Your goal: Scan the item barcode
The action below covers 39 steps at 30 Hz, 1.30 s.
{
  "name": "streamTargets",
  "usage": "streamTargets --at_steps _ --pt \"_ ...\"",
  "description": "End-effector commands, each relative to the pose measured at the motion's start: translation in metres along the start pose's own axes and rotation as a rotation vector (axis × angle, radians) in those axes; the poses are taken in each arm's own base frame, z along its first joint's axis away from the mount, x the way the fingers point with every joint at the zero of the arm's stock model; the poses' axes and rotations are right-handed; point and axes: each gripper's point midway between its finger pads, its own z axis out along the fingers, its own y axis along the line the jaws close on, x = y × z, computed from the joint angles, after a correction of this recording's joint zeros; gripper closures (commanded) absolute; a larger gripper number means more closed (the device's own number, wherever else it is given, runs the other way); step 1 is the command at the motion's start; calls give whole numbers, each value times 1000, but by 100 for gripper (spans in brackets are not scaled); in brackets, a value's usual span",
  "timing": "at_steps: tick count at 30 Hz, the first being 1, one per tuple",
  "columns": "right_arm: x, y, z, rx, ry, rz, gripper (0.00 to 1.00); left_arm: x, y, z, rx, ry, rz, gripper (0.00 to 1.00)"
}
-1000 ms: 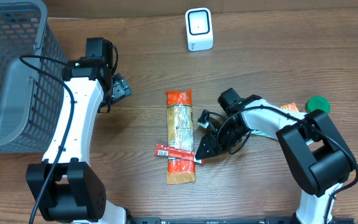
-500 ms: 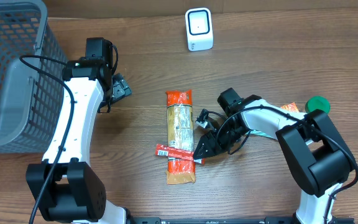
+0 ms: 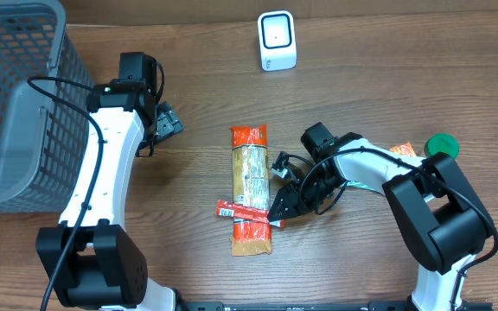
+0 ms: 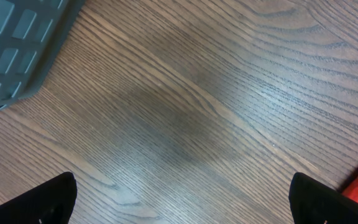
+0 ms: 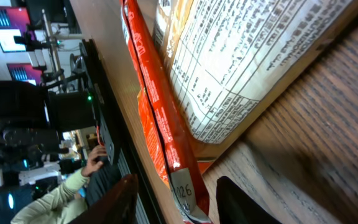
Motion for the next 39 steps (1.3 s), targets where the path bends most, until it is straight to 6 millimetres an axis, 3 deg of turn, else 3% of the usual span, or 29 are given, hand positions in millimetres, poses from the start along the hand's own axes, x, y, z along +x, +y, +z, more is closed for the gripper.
streamTargets --at_steps 1,15,21,39 --pt "3 -1 4 -2 11 8 58 -6 -1 -10 9 -36 9 0" --pt "4 1 7 -6 19 -1 71 -6 -1 -10 8 -36 9 0" --pt "4 2 7 -12 18 0 96 -6 -1 -10 8 -36 9 0" --pt "-2 -7 -8 -16 -25 110 96 -6 -1 -10 9 -36 9 0"
